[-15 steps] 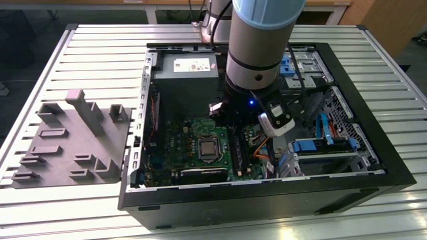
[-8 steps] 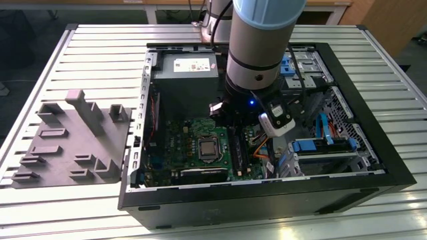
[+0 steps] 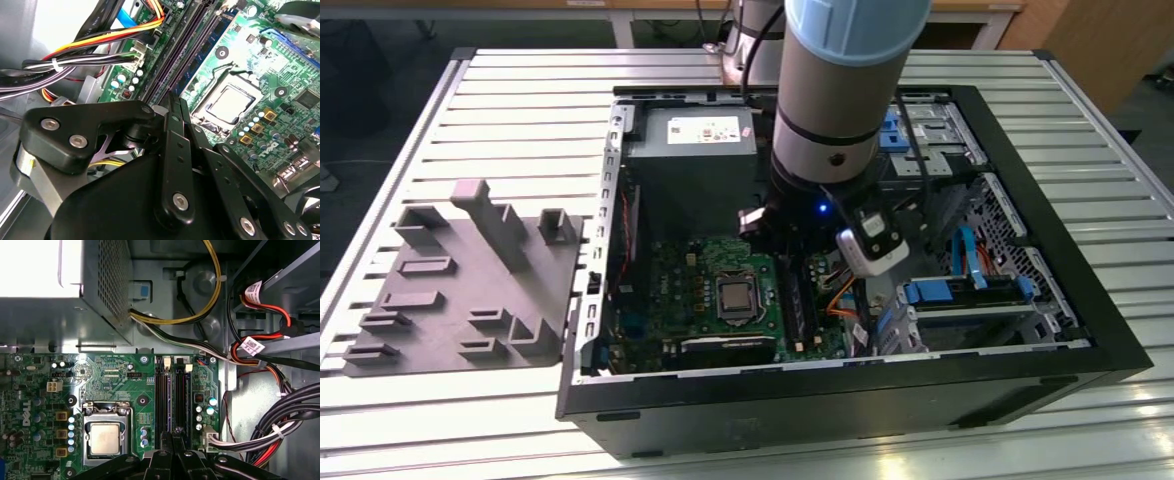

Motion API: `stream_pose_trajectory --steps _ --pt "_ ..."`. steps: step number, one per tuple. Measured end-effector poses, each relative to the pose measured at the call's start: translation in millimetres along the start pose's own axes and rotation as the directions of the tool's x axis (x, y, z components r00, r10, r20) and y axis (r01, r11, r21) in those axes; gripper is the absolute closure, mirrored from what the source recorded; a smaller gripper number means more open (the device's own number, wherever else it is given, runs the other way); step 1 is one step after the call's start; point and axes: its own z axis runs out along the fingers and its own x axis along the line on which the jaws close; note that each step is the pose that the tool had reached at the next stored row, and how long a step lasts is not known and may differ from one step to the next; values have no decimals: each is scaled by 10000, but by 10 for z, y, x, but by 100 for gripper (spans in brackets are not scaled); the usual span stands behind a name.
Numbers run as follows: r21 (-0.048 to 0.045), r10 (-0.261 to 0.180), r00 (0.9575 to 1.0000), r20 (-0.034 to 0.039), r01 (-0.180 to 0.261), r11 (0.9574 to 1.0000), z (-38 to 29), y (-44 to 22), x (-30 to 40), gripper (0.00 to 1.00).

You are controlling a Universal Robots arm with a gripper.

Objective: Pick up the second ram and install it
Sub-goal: 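Insert the second ram into the second slot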

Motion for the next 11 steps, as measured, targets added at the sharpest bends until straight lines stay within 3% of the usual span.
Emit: stream_pose_trajectory --steps 11 --pt "0 0 10000 0 0 10000 35 -2 1 88"
